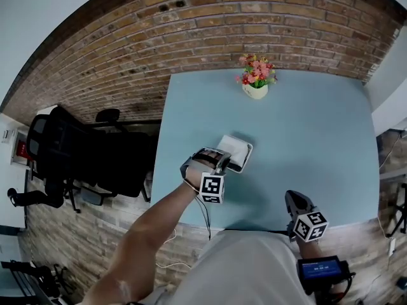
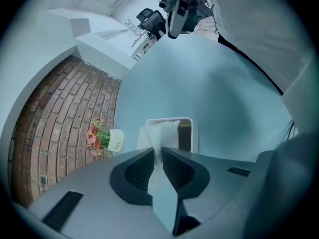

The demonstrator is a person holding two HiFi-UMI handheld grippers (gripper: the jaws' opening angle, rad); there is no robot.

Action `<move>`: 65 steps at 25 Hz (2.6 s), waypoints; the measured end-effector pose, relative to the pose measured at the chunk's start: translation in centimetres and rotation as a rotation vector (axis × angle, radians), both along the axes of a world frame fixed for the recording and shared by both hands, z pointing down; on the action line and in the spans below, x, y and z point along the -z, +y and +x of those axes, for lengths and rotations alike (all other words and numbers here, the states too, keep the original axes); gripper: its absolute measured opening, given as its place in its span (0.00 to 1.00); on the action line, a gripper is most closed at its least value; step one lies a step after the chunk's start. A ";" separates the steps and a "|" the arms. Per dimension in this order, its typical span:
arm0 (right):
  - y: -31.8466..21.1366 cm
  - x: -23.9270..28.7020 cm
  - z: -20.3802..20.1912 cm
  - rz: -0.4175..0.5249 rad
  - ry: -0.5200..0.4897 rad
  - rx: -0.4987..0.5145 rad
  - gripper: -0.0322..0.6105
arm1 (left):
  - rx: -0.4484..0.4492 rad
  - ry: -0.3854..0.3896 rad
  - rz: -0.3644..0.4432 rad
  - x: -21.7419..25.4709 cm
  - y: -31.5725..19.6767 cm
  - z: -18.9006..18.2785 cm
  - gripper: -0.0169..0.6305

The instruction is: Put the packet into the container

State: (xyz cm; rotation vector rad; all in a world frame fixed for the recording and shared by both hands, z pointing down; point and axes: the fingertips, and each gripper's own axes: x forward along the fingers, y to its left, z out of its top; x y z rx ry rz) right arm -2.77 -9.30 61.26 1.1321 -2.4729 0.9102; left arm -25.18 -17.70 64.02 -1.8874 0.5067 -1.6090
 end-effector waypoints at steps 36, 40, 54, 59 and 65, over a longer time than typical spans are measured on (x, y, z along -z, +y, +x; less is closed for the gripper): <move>0.8 0.7 -2.0 0.007 0.020 0.035 0.06 | 0.142 0.165 -0.145 0.1 2.3 -1.2 0.14; 0.4 1.2 -2.5 0.031 0.010 0.114 0.06 | 0.287 0.315 -0.173 1.7 4.8 -0.3 0.14; -3.0 4.9 -4.0 0.175 -0.052 0.430 0.06 | 0.847 0.903 -0.160 5.4 12.0 5.1 0.13; -1.3 5.6 -4.2 0.175 -0.085 0.527 0.06 | 0.921 1.078 -0.130 6.4 14.9 7.0 0.13; 0.7 6.4 -2.7 0.174 -0.122 0.634 0.06 | 1.080 1.274 -0.048 8.0 17.8 7.9 0.06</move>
